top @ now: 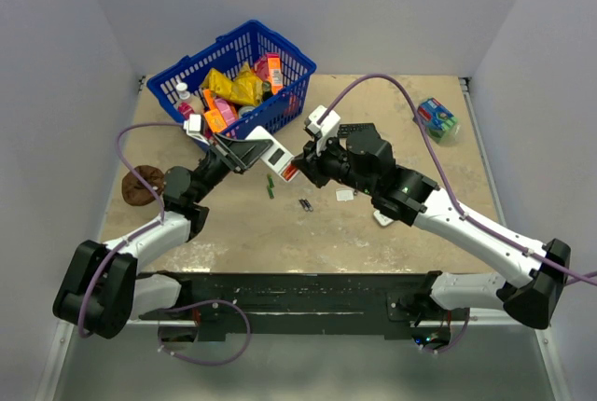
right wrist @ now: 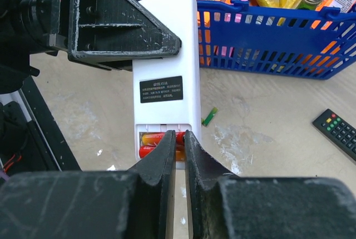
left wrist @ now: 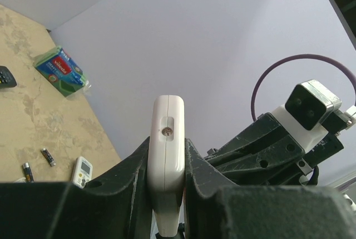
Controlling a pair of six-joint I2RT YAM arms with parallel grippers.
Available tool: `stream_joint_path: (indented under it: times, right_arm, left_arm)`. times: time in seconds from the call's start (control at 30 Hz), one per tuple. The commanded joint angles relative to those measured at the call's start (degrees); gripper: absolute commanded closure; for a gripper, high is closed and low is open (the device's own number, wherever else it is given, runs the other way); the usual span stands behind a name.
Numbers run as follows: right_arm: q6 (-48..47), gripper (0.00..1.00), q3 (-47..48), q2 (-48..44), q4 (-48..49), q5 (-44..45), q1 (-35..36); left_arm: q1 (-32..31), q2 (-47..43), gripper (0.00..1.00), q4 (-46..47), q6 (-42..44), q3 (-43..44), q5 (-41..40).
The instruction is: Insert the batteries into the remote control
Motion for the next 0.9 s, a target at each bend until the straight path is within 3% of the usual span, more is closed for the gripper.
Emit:
stream_joint_path:
  times: [0.0,0.27,0.67,0.87]
  right_arm:
    - [0.6,0.92,-0.7,2.4,-1.6,-5.8,0.6]
    - [3.0,1.00,-3.2,4.4,-0.5,-5.0,0.7]
    - [5.1,1.00,-5.5,6.1,-2.4,1.1,0.7]
    - [1.3,1.00,-5.7,6.1,-4.0,5.2,0.7]
  left_arm:
    - [-0.5,-0.4,1.00,12.7,-2.1,3.3,-2.9]
    - [-0.7,1.4,1.00,19.4,-3.9,4.3,-4.1]
    - [-0.7,1.1,1.00,22.0,-4.3,5.7,-4.4]
    - [-0.7,0.3,1.00,21.3,-4.9,5.8,-4.5]
